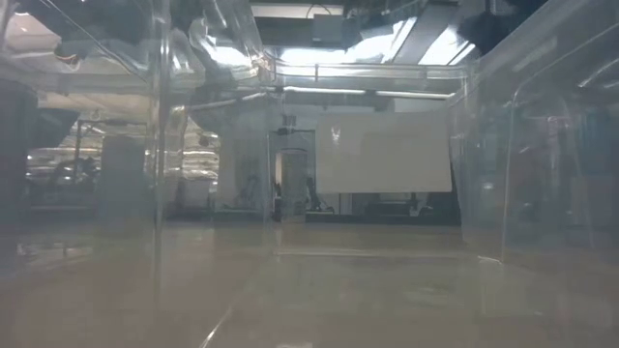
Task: Sort soda cans
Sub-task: Put the top blue soda can into the right transparent bin, then put the bottom blue soda can into the right transparent bin
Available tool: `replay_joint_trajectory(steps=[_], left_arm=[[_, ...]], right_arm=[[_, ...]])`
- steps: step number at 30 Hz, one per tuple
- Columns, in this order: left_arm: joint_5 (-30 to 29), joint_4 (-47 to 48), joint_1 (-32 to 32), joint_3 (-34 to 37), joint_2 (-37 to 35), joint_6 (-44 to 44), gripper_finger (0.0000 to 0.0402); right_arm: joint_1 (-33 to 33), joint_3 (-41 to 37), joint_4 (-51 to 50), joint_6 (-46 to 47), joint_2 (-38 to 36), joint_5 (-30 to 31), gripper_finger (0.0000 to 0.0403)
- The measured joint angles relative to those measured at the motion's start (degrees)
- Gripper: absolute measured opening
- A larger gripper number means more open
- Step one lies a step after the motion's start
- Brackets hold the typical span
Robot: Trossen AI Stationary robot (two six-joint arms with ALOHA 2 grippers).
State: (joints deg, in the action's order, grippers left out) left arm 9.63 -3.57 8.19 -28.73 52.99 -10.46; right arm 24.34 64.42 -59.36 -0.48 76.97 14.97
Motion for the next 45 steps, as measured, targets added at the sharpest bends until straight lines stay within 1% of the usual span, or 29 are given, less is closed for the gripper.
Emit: replay_joint_trajectory(steps=[4, 8, 12, 16, 18, 21, 26, 32, 35, 42, 44, 45], left_arm=[[0.00, 0.07, 0.00, 0.00, 0.00, 0.00, 0.0288], [0.00, 0.07, 0.00, 0.00, 0.00, 0.00, 0.0288], [0.00, 0.09, 0.00, 0.00, 0.00, 0.02, 0.0288], [0.00, 0.55, 0.00, 0.00, 0.00, 0.02, 0.0288], [0.00, 0.52, 0.00, 0.00, 0.00, 0.02, 0.0288], [0.01, 0.42, 0.00, 0.00, 0.00, -0.51, 0.0288], [0.02, -0.66, 0.00, 0.00, 0.00, -1.53, 0.0288], [0.02, -2.51, 0.00, 0.00, 0.00, -3.29, 0.0288], [0.02, -2.57, 0.00, 0.00, 0.00, -4.17, 0.0288], [0.02, -3.76, 0.00, 0.00, 0.00, -5.32, 0.0288], [0.02, -4.02, 0.00, 0.00, 0.00, -6.00, 0.0288], [0.02, -4.56, 0.00, 0.00, 0.00, -6.14, 0.0288]], right_arm=[[0.00, 5.28, -5.26, -0.02, 0.00, -2.63, 0.0318], [0.02, 10.84, -8.47, 0.53, 0.00, -6.09, 0.0319], [0.13, 15.37, -9.54, 4.50, 0.00, -9.08, 0.0319], [2.35, 17.54, -9.65, 10.55, 0.00, -11.59, 0.0319], [4.28, 17.71, -9.65, 15.43, 0.00, -13.32, 0.0319], [8.10, 17.71, -9.84, 23.97, 0.04, -13.69, 0.0319], [14.67, 17.71, -9.83, 40.70, 0.04, -14.04, 0.0319], [21.06, 17.71, -10.46, 61.43, 0.04, -18.98, 0.0319], [21.94, 17.71, -13.53, 63.84, 1.03, -23.95, 0.0319], [21.85, 17.71, -21.56, 64.56, 3.82, -35.02, 0.0319], [21.97, 17.70, -21.97, 64.47, 4.44, -36.70, 0.0319], [22.32, 17.69, -21.86, 64.33, 4.73, -36.48, 0.0319]])
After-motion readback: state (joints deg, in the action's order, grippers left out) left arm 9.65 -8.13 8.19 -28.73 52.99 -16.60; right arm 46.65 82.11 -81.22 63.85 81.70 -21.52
